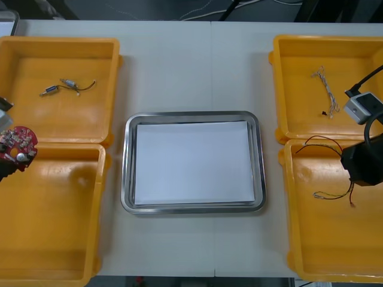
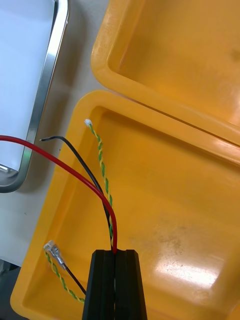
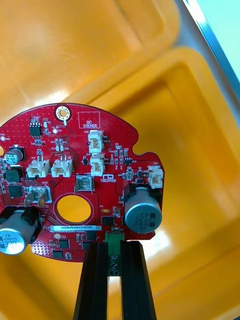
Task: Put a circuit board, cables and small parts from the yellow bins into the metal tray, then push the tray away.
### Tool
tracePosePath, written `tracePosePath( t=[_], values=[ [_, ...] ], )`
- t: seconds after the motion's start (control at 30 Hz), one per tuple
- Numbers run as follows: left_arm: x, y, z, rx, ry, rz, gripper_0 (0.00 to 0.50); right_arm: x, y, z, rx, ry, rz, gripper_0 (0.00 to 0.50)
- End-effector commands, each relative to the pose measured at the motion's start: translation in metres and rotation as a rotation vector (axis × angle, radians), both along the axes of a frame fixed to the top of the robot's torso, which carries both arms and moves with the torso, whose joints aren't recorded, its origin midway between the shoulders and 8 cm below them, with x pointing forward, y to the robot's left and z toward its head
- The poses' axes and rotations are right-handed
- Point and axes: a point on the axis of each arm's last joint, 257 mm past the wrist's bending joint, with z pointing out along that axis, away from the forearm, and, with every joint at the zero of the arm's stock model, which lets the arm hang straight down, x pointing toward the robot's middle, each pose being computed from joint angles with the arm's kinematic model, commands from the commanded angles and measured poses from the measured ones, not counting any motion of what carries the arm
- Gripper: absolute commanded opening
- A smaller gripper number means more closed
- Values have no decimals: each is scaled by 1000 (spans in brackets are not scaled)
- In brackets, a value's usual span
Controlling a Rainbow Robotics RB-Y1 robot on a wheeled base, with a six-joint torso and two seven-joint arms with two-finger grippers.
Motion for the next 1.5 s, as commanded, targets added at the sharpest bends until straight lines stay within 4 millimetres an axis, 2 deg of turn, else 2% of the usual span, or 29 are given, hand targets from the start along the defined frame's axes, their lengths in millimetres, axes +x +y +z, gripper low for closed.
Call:
tracePosePath(
  t=[0.03, 0.2, 0.4, 0.43, 0.47, 0.53, 0.67, 0.93, 1.1, 1.5],
  values=[
    [16, -27, 16, -5, -25, 20, 0, -1, -3, 2, -90, -20, 47, 0],
    [24, -41, 15, -52, 6, 214, 0, 0, -1, 2, -92, -20, 54, 0],
    [37, -81, 16, -96, 10, 422, 0, 2, -1, 2, -97, -21, 52, 0],
    [38, -84, 17, -101, 8, 424, 0, 2, -2, 2, -96, -20, 51, 0],
    [47, -100, 22, -135, -6, 434, 0, 4, -2, 1, -98, -18, 47, 0],
    [53, -117, 25, -185, -9, 452, 0, 5, -2, 1, -104, -20, 48, 0],
    [61, -141, 28, -243, -14, 472, 0, 5, -1, 0, -108, -18, 53, 0],
    [78, -181, 16, -215, -7, 448, 0, 3, 3, -2, -99, -11, 60, 0],
    [79, -209, 2, -184, -5, 416, 0, 2, 5, -2, -94, -6, 65, 0],
    [55, -255, -35, -166, 39, 356, 0, 0, 13, -4, -73, 0, 86, 0]
  ],
)
